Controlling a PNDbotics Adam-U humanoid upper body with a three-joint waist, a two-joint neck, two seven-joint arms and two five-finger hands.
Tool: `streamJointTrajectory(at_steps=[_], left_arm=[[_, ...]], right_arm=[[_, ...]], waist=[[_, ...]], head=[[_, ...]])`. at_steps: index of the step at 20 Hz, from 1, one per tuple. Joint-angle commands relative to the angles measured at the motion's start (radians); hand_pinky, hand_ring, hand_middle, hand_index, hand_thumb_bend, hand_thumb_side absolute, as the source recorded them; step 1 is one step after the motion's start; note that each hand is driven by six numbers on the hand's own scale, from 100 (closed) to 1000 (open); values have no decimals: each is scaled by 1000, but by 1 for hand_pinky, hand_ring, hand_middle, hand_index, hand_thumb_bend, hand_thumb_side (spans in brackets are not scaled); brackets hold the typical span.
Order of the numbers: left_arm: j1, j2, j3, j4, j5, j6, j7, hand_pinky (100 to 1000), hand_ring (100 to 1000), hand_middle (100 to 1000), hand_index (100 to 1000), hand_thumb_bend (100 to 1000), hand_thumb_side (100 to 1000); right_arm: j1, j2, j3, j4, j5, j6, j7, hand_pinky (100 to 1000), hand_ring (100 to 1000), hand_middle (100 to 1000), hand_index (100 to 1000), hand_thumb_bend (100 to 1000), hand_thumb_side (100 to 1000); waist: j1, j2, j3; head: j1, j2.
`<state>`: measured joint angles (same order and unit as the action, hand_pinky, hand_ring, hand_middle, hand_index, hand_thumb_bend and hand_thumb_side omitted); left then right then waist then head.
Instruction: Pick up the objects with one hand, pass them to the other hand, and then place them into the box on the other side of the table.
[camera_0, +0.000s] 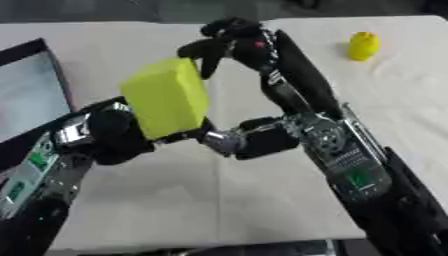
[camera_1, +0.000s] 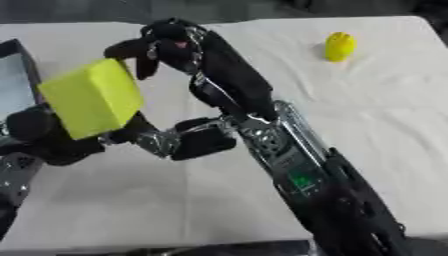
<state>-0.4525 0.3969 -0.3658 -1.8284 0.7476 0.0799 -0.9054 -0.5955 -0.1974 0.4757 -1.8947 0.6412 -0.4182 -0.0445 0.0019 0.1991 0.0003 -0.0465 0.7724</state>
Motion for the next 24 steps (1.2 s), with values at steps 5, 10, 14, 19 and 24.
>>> streamJointTrajectory(at_steps=[5, 10, 14, 19, 24], left_arm=[[-26, 3, -4, -19, 6, 8, -2, 1000, 903, 805, 998, 222, 714], [-31, -5, -2, -3, 11, 19, -2, 1000, 900, 802, 996, 234, 716], [-35, -11, -4, 6, 15, 28, 7, 1000, 889, 789, 984, 229, 716], [-39, -18, -7, 10, 21, 42, 28, 1000, 890, 748, 946, 190, 710], [-43, -22, -15, 4, 29, 54, 37, 1000, 866, 689, 897, 119, 696]], right_arm=[[-19, -10, 4, -32, 30, 2, -2, 734, 494, 445, 505, 187, 348], [-25, -11, 12, -44, 46, -13, -17, 726, 499, 443, 503, 184, 348], [-27, -10, 15, -47, 60, -19, -31, 722, 491, 442, 501, 214, 372], [-29, -10, 16, -50, 75, -24, -52, 715, 482, 432, 493, 213, 374], [-29, -9, 20, -44, 88, -22, -65, 716, 477, 427, 489, 212, 373]], waist=[[-1, -17, 2], [-3, -18, 3], [-4, -17, 3], [-6, -17, 3], [-6, -17, 2]], head=[[-2, -2], [-3, -2], [-4, -2], [-4, -2], [-5, -2]])
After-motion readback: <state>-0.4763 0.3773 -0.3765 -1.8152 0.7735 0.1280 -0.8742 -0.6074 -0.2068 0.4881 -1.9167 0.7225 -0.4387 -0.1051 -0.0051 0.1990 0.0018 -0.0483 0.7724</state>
